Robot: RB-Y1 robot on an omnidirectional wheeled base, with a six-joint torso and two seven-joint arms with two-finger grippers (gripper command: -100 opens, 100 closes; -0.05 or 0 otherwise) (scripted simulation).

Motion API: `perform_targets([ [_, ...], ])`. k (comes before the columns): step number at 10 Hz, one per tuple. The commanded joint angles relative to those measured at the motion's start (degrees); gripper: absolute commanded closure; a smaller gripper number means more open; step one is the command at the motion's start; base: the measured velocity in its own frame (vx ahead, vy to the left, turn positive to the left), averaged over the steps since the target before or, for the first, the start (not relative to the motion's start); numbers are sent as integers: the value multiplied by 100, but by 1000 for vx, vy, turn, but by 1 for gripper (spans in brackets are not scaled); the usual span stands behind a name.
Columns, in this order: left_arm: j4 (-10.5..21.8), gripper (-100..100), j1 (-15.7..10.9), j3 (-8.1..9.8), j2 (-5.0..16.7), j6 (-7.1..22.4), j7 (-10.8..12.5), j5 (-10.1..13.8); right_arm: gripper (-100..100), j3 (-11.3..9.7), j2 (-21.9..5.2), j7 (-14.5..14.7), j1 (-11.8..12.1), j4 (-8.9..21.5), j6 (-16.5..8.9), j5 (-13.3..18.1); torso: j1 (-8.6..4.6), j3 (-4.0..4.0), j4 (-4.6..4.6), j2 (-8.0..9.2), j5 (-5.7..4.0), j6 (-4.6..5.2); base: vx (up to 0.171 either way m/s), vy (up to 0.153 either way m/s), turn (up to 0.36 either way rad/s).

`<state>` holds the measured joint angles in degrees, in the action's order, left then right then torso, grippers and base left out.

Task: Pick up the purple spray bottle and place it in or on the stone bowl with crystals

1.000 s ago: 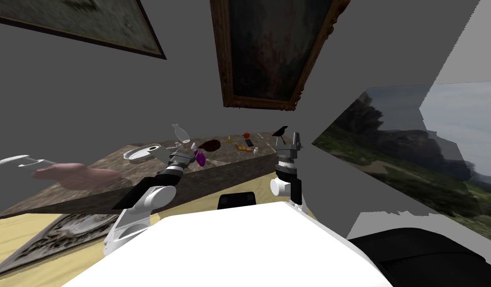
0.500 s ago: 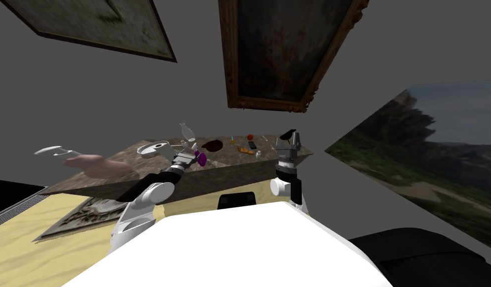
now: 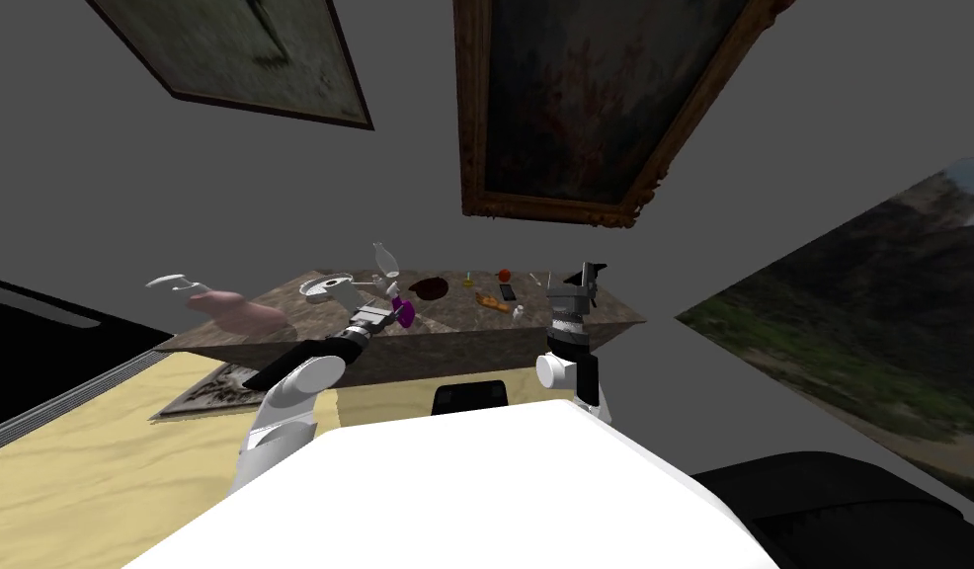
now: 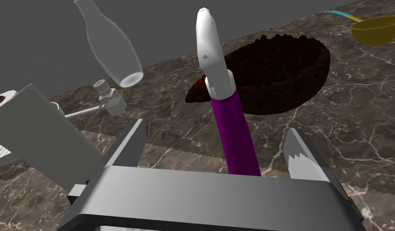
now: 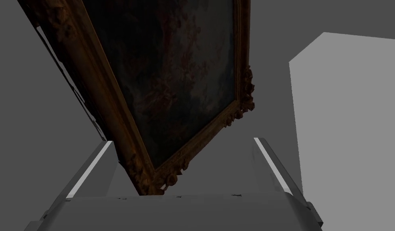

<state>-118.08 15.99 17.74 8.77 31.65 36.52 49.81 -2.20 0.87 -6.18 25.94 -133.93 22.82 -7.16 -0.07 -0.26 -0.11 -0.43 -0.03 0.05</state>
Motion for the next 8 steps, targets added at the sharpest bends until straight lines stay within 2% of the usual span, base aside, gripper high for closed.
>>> perform_targets([
  [1, 192, -100, -143, 96, -72, 220, 39, 189, 0, 0, 0, 0, 0, 0, 0, 0, 0, 0, 0, 0, 0, 0, 58, -68, 190],
  [4, 405, -100, -322, 246, -332, 556, 103, 409, 0, 0, 0, 0, 0, 0, 0, 0, 14, 3, 1, 6, 3, 0, 41, -38, 169],
  [8, 591, -100, -471, 381, -831, 829, 151, 581, 0, 0, -1, 0, -1, 0, 0, 0, 26, 7, 3, 13, 5, 2, 25, -12, 106],
])
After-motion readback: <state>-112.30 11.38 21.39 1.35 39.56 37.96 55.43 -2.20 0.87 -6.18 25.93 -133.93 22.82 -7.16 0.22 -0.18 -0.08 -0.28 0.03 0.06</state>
